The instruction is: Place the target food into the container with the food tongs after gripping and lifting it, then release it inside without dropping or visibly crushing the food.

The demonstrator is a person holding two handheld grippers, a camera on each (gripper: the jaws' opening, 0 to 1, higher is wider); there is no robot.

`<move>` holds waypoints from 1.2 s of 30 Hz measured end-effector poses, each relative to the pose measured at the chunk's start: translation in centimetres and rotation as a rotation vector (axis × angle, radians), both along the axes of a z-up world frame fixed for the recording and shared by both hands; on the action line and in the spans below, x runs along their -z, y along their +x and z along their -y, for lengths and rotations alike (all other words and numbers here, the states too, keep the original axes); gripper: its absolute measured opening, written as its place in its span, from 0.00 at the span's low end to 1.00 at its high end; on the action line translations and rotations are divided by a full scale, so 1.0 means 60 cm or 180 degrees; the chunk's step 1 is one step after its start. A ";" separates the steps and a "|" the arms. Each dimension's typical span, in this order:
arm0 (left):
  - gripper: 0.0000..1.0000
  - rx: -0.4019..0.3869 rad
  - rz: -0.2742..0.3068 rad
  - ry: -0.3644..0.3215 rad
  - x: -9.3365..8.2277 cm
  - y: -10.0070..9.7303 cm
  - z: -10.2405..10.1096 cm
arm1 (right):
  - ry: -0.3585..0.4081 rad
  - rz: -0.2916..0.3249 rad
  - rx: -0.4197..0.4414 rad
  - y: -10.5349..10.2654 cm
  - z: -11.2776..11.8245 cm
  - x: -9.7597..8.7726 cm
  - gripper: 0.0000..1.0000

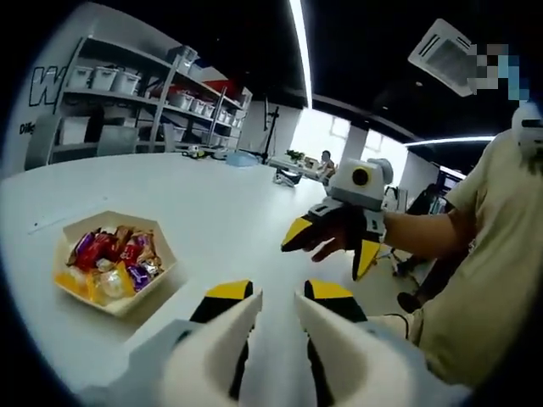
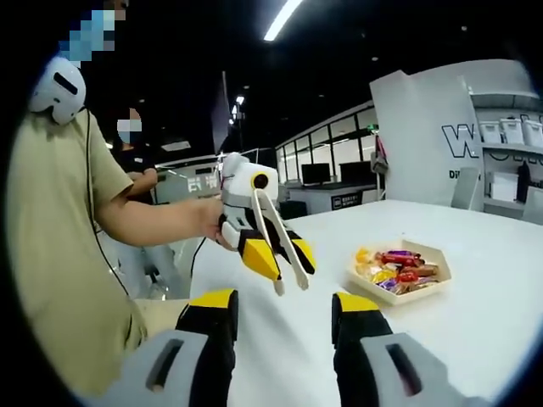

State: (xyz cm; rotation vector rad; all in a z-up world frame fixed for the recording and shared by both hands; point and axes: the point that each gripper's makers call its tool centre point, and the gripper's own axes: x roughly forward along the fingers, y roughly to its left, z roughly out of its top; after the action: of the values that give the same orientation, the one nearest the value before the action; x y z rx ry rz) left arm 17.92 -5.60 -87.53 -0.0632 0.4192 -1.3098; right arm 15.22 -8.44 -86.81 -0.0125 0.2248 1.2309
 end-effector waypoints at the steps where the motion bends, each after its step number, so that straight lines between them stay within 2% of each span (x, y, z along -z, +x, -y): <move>1: 0.23 0.0007 0.0006 -0.0003 0.000 -0.001 0.000 | -0.0001 0.0007 -0.0020 -0.001 -0.002 0.000 0.37; 18: 0.23 0.0104 0.0038 -0.0087 -0.008 -0.013 0.005 | -0.0122 0.0019 -0.0460 -0.014 -0.035 0.001 0.21; 36: 0.23 0.0187 0.0025 -0.0091 -0.007 -0.024 0.008 | -0.0315 0.0005 -0.0833 -0.029 -0.064 0.003 0.12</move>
State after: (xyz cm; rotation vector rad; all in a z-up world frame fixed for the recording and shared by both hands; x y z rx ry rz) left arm 16.49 -6.10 -87.13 -0.0700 0.3982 -1.3736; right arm 13.49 -4.61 -87.02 -0.1321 0.2893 1.4790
